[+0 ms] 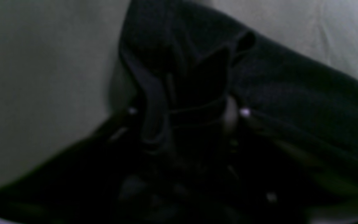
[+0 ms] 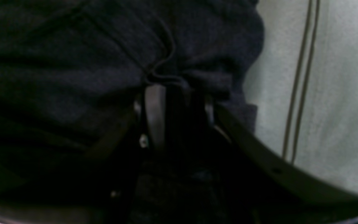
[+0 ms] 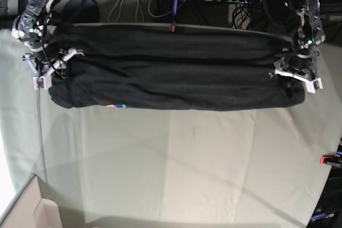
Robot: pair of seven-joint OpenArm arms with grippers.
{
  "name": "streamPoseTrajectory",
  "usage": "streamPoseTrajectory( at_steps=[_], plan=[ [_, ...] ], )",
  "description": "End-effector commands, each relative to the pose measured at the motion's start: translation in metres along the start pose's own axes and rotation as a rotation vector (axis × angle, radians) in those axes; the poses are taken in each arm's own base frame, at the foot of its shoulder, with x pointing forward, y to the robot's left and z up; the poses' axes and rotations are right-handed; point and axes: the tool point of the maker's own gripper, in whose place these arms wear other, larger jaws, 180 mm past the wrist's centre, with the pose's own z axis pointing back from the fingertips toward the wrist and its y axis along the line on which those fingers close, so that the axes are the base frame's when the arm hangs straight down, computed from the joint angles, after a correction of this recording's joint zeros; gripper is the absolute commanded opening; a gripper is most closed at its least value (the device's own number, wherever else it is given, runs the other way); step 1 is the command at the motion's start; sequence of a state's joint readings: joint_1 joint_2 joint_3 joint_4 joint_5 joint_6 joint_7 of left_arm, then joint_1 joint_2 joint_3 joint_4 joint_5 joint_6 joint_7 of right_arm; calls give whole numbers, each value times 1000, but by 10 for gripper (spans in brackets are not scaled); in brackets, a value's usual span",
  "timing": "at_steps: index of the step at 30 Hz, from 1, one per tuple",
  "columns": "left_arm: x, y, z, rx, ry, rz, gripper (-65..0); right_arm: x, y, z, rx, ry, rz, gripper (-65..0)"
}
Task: Layout the t-shirt on the table in an organized manner, then fold the t-shirt properly
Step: 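Hold both band ends and press them toward the shirt center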
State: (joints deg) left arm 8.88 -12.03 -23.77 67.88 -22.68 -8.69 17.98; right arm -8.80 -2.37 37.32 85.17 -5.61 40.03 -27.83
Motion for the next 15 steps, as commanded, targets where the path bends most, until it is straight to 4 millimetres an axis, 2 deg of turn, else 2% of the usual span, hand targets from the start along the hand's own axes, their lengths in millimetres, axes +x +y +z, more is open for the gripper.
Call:
streamPoseTrajectory(
  at_steps=[1, 4, 7, 11, 15],
  plan=[
    [13, 1, 0, -6, -33, -7, -474, 13, -4, 2, -8, -45, 5, -481],
    [14, 3, 1, -4, -35, -12, -650, 13, -4, 2, -8, -45, 5, -481],
    [17, 0, 3, -9, -45, -16, -636, 13, -4, 2, -8, -45, 5, -481],
    [37, -12, 16, -39, -108, -45, -650, 13, -4, 2, -7, -43, 5, -481],
    [62, -50, 42, -116, -207, -69, -650, 5, -1, -3, 6, -22, -11, -480]
  ],
)
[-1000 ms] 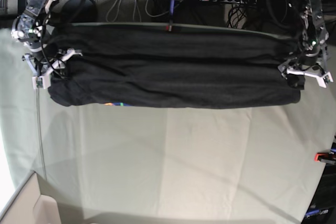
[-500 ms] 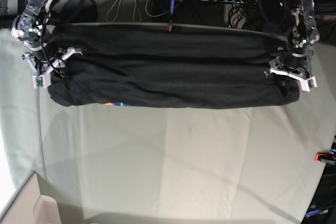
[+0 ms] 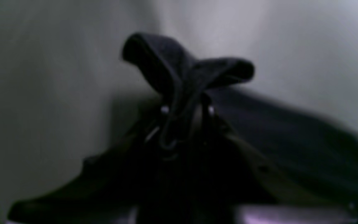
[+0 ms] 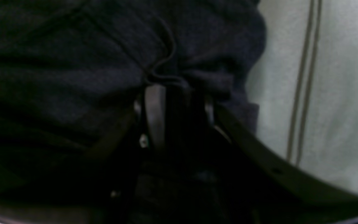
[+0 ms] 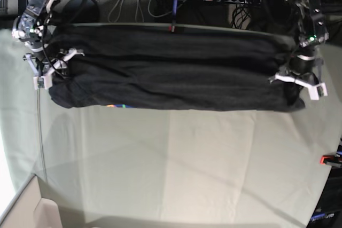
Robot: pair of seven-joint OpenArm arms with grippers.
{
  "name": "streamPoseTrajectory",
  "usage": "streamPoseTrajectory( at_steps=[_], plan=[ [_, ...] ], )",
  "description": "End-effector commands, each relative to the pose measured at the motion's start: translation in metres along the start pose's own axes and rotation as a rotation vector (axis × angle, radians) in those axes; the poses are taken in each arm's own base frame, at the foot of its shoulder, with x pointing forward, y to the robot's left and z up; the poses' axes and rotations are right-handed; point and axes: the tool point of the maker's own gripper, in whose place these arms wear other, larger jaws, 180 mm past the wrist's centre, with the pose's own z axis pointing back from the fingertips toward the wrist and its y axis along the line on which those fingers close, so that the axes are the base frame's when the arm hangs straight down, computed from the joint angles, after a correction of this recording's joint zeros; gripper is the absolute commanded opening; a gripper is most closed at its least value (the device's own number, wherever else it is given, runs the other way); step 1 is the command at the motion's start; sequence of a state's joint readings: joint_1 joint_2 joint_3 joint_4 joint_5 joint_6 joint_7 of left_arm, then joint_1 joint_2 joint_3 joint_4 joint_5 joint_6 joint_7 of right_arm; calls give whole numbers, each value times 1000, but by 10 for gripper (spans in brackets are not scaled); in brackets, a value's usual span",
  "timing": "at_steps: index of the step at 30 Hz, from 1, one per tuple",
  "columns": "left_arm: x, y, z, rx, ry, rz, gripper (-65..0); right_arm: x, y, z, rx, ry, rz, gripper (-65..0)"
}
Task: Layout the t-shirt on the table in an organized manner, then fold the t-shirt properly
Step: 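Hold both band ends and press them toward the shirt center, then grasp the band end with the left gripper and fold it toward the right gripper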
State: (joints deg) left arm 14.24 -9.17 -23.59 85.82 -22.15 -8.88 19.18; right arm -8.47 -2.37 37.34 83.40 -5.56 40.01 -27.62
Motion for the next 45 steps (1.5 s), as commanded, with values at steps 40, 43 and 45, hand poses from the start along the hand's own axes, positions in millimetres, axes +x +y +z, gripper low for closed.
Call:
streamPoseTrajectory(
  at_steps=[40, 43, 45],
  plan=[
    [-61, -236, 32, -303, -12, -607, -650, -6, 1, -6, 18, 6, -23, -480],
    [-43, -224, 26, -204, -58, -573, -650, -6, 1, -6, 18, 6, -23, -480],
    [-45, -232, 25, -221, -58, -579, -650, -7, 2, -7, 19, 8, -24, -480]
  ],
)
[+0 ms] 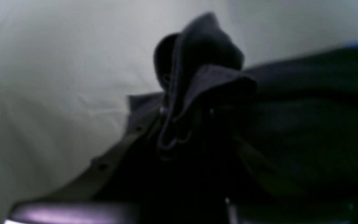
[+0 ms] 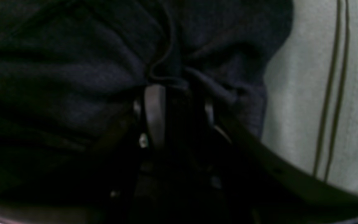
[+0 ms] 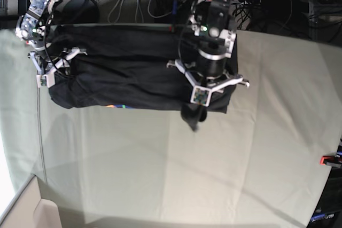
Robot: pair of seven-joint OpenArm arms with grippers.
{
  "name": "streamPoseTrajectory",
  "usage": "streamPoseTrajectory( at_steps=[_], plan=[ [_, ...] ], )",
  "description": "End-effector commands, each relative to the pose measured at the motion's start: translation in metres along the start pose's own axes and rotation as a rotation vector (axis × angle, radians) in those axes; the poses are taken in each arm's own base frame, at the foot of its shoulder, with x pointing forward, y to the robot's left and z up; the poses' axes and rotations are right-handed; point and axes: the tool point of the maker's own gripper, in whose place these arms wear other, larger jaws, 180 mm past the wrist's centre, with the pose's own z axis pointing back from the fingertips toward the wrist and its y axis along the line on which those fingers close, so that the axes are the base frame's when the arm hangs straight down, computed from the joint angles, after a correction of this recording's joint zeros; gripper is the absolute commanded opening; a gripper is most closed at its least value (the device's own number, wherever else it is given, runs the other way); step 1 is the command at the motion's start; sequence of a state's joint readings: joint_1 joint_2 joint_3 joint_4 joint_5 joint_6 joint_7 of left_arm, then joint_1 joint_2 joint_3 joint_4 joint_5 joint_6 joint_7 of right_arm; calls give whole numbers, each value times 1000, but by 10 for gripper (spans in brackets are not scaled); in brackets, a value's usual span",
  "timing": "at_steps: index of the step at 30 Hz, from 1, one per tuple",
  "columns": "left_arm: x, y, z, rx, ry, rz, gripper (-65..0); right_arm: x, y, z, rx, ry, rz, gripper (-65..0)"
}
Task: Layout the t-shirt on the table in an organized manner, then fold the t-shirt properly
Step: 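Grasp the band end with the left gripper and fold it toward the right gripper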
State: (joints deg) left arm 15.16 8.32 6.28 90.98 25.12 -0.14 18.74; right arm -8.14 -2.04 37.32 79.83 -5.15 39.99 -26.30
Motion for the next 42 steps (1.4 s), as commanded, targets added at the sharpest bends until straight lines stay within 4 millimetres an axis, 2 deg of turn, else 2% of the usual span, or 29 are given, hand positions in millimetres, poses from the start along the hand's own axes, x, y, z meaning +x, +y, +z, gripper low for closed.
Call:
streamPoseTrajectory(
  at_steps=[1, 6, 8, 10, 12, 17, 20, 24, 27, 32, 36, 40, 42],
  plan=[
    [16, -13, 1, -28, -51, 3, -650, 5, -2, 1, -6, -7, 7, -480],
    [23, -47, 3, -109, -71, -22, -650, 5, -2, 1, -5, -7, 7, -480],
    [26, -55, 0, -128, -75, -32, -650, 6, -2, 1, -6, -9, 8, -480],
    [18, -61, -2, -142, -55, -41, -650, 6, -3, 1, -7, -9, 10, -480],
    [12, -64, -4, -150, -41, -46, -650, 5, -3, 1, -7, -8, 9, -480],
    [15, -65, -6, -153, -47, -51, -650, 6, -3, 1, -7, -9, 10, -480],
    [19, -76, -3, -181, -58, -60, -650, 6, -3, 1, -7, -9, 10, -480],
    [18, -78, -2, -185, -51, -62, -648, 6, -3, 1, -7, -9, 10, -480],
    [17, -79, -2, -187, -49, -62, -606, 6, -3, 1, -7, -9, 10, -480],
    [12, -81, 2, -191, -40, -58, -438, 6, -4, 1, -8, -9, 11, -480],
    [17, -95, 10, -228, -60, -64, -427, 7, -4, 1, -8, -11, 11, -480],
    [47, -99, 20, -249, -142, -37, -426, 8, -4, 1, -8, -12, 11, -480],
    [59, -89, 27, -250, -175, 17, -426, 12, -3, -1, -5, -20, 11, -480]
  ],
)
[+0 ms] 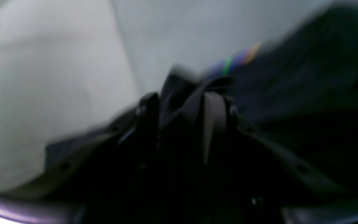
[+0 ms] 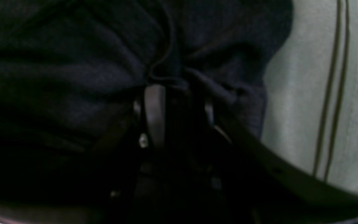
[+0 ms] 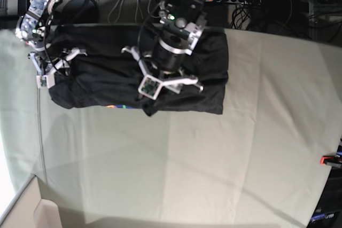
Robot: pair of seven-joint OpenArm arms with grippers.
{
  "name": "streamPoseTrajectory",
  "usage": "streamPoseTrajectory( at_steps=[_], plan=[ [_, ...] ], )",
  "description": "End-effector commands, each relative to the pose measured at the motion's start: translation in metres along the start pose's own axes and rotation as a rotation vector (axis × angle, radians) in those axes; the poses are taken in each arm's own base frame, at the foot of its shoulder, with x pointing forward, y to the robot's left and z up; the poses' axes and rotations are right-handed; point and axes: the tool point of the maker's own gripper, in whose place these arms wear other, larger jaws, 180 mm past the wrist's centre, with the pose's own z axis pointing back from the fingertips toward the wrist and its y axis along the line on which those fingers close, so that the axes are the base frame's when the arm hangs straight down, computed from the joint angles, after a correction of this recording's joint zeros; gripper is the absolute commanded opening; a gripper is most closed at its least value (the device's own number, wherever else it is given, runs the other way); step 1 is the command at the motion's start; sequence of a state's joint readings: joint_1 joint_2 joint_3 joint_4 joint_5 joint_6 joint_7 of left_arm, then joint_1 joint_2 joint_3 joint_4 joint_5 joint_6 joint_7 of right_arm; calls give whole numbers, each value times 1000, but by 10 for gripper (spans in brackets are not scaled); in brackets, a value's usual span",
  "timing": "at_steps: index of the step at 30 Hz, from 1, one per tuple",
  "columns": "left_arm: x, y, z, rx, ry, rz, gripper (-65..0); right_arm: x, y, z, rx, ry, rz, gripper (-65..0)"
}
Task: Layout the t-shirt on the table in an organized manner, then fold the t-shirt properly
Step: 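Grasp the band end with the left gripper and fold it toward the right gripper, then flatten the folded end with the left gripper and withdraw it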
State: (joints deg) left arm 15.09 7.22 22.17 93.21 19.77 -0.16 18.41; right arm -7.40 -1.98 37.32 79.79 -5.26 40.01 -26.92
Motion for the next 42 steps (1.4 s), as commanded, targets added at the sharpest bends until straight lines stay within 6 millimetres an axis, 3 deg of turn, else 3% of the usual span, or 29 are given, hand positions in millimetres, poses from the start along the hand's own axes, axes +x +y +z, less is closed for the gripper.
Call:
streamPoseTrajectory(
  at_steps=[1, 5, 10, 12, 15, 17, 19, 23, 26, 29, 31, 33, 37, 40, 42],
  plan=[
    [19, 11, 6, 23, -64, 26, -426, 8, -3, 1, -5, -19, 9, -480],
    [28, 55, 18, 94, -99, 102, -428, 10, -2, 0, -5, -21, 9, -480],
    [-14, 112, 19, 217, -11, 191, -428, 10, -2, 0, -4, -21, 7, -480],
    [-33, 121, 19, 237, 32, 224, -428, 10, -1, 0, -3, -23, 6, -479],
    [-50, 119, 17, 234, 77, 225, -429, 11, 6, -3, 16, -21, 22, -480],
    [-65, 108, 14, 211, 118, 233, -429, 13, 11, -5, 29, -21, 33, -480],
    [-71, 85, 11, 151, 139, 225, -429, 12, 11, -5, 28, -21, 32, -480],
    [-77, 10, 22, -70, 160, 121, -429, 13, 10, -4, 25, -22, 30, -480],
    [-57, -33, 36, -220, 98, 33, -429, 15, 2, -2, 11, -25, 40, -479],
    [-23, -38, 47, -247, 10, 27, -429, 16, -1, -2, 7, -25, 45, -478],
    [-2, -28, 53, -222, -42, 40, -429, 16, -1, -2, 7, -25, 45, -478],
    [5, 6, 52, -132, -60, 58, -429, 15, -1, -2, 7, -23, 45, -478],
    [-20, 84, 42, 98, -2, 111, -426, 15, 1, -2, 11, -22, 39, -479],
    [-37, 127, 31, 219, 38, 158, -425, 13, 3, -3, 16, -19, 41, -480],
    [-43, 141, 23, 255, 52, 173, -425, 13, 4, -3, 17, -18, 39, -480]
  ],
)
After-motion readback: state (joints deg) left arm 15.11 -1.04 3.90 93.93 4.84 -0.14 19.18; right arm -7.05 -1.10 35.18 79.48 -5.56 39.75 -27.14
